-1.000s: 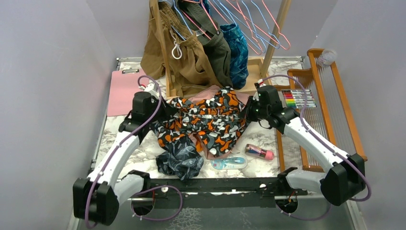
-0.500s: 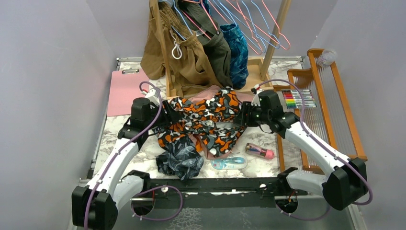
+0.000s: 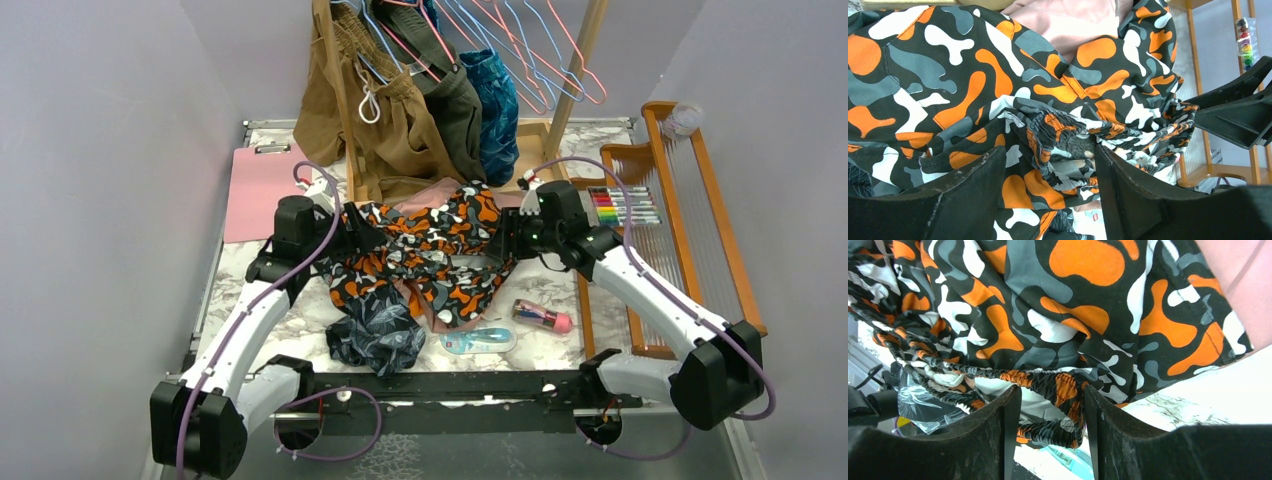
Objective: Place the shorts on the hanger
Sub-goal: Adjust the shorts at the center of the board.
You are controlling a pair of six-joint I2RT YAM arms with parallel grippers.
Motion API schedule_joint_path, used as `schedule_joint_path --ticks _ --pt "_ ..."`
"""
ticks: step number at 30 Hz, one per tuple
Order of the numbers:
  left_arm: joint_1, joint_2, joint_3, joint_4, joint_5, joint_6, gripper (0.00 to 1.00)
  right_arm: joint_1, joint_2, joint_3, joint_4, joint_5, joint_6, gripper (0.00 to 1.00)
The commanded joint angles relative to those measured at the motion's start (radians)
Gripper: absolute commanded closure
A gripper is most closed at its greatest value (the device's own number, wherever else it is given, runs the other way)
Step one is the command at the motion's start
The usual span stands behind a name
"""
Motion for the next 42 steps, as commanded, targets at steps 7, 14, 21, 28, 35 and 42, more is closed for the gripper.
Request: schedule_joint_path --ticks 7,14,21,28,35,42 --pt "0.0 0.043 0.052 0.035 0.025 0.015 0.57 0.047 0.045 0.078 -0.012 0.053 -0.017 0.76" --pt "0.0 0.03 0.138 0.048 -0.017 -0.004 0.76 0.052 0.059 0.197 0.0 0.092 -0.007 0.86" --pt "0.0 0.076 0.128 0.082 -0.135 -0.043 0.89 0.052 0.127 0.199 0.055 0.19 0.024 0.88" --pt "0.0 0.178 0.075 0.098 -0.183 -0.058 0.91 0.052 0.21 0.159 0.059 0.235 0.065 0.84" --pt "0.0 0.164 0.093 0.071 -0.169 -0.04 0.59 0.052 0.175 0.17 0.058 0.212 0.043 0.6" --pt "0.0 0.1 0.12 0.015 -0.16 -0.041 0.27 0.052 0.144 0.19 0.019 0.164 0.035 0.46"
